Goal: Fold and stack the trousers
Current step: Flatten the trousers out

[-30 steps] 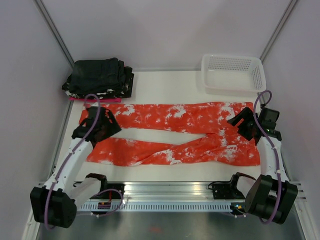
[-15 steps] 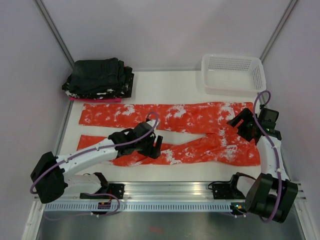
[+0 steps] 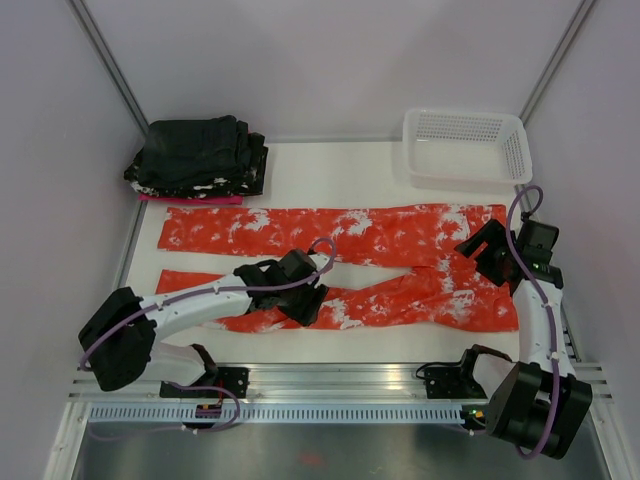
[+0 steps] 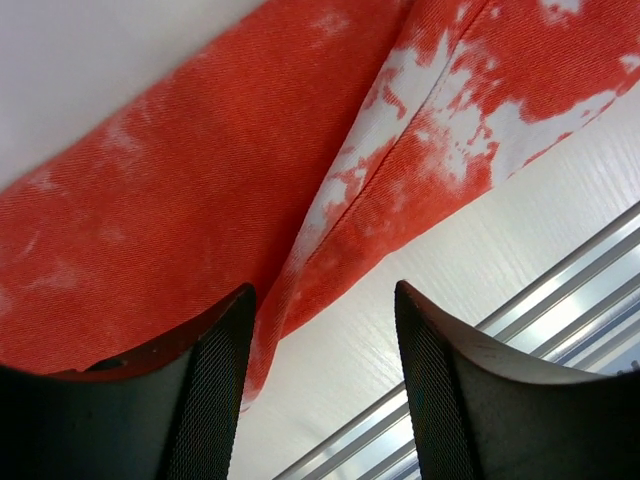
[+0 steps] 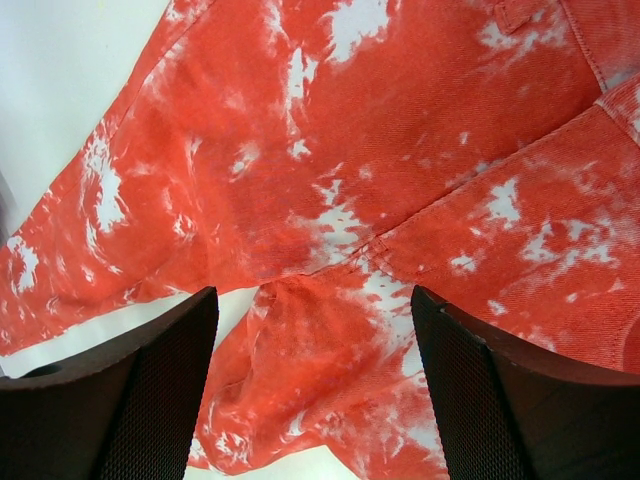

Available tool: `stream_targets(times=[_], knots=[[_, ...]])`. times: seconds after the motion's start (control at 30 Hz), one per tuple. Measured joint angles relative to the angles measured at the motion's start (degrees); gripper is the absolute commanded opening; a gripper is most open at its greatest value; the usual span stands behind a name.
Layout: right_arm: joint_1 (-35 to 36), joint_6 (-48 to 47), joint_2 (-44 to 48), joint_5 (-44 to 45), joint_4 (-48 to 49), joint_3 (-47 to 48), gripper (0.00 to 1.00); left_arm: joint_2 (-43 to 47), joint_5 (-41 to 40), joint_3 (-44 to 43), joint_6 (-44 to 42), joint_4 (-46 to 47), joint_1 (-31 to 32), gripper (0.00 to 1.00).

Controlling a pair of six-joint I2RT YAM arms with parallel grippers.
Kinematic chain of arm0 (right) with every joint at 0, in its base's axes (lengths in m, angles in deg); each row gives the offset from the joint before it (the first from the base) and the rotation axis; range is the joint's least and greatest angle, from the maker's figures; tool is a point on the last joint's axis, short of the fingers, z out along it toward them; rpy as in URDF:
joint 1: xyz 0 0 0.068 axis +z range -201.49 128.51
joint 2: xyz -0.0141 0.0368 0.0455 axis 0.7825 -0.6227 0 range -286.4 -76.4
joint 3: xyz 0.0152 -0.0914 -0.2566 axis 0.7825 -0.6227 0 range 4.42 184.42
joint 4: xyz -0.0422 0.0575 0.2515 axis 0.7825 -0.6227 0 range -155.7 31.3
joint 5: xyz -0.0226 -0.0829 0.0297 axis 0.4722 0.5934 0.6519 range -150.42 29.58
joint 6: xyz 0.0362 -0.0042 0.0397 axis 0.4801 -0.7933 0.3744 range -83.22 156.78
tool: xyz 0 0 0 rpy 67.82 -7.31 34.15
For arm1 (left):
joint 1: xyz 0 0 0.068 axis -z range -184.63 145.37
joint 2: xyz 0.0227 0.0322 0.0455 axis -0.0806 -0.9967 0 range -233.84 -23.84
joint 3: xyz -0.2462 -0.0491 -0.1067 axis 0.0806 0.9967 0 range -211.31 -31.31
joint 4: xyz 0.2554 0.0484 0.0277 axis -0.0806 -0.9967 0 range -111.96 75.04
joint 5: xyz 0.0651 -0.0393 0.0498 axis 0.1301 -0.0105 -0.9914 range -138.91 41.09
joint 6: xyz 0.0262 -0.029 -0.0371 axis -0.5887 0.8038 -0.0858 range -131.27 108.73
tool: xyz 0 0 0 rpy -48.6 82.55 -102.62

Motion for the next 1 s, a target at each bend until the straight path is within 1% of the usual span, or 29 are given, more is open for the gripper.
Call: stream_targets(times=[0.07, 0.13, 0.23, 0.27, 0.33, 0.37, 0.47, 0.53, 0.63, 0.7, 0.77, 0.83, 0.9, 1.0], knots=[[0.0, 0.0, 0.0, 0.0, -0.15, -0.13, 0.84, -1.03, 0.79, 0.37, -0.07, 0.42, 0.04, 0.61], [0.0, 0.0, 0.0, 0.0, -0.31, -0.13, 0.84, -3.13, 1.46, 0.55, -0.04, 0.59, 0.04, 0.57], [0.0, 0.0, 0.28, -0.07, -0.5, -0.13, 0.84, -6.23, 1.66, 0.55, 0.31, 0.28, 0.04, 0.38], [0.0, -0.02, 0.55, -0.07, -0.68, -0.13, 0.84, -6.73, 1.64, 0.55, 0.37, 0.0, 0.04, 0.25], [0.0, -0.02, 1.49, -0.04, -1.09, -0.13, 0.84, -6.84, 1.38, 0.44, 0.76, -0.81, 0.04, 0.12], [0.0, -0.02, 2.03, -0.04, -1.25, -0.13, 0.84, -6.69, 1.09, 0.02, 0.98, -1.9, 0.04, 0.02], [0.0, -0.09, 3.21, -0.04, -1.33, -0.15, 0.84, -6.1, -0.17, -3.61, 1.4, -7.13, 0.11, 0.02], [0.0, -0.15, 3.34, -0.04, -1.38, -0.31, 0.84, -5.16, -1.36, -8.79, 1.62, -12.52, 0.09, 0.02], [0.0, -0.17, 3.37, -0.04, -1.36, -0.81, 0.84, -5.4, -1.77, -22.53, 2.1, -24.83, 0.09, 0.02], [0.0, -0.24, 3.37, 0.0, -1.42, -1.29, 0.84, -6.23, -0.28, -32.37, 2.23, -31.15, 0.09, 0.03], [0.0, -0.37, 3.45, 0.15, -1.57, -1.62, 0.85, -7.19, 1.73, -38.71, 2.08, -34.97, 0.11, 0.1], [0.0, -0.35, 4.07, 0.44, -1.57, -1.95, 0.85, -8.48, 2.99, -40.79, 1.73, -37.4, -0.02, 0.15], [0.0, -0.33, 5.01, 0.7, -1.6, -2.21, 0.85, -11.1, 4.83, -40.33, 0.72, -38.86, -1.09, 0.16], [0.0, -0.28, 6.16, 1.09, -1.53, -2.23, 0.85, -16.87, 7.63, -37.46, -0.66, -38.07, -5.18, 0.18]])
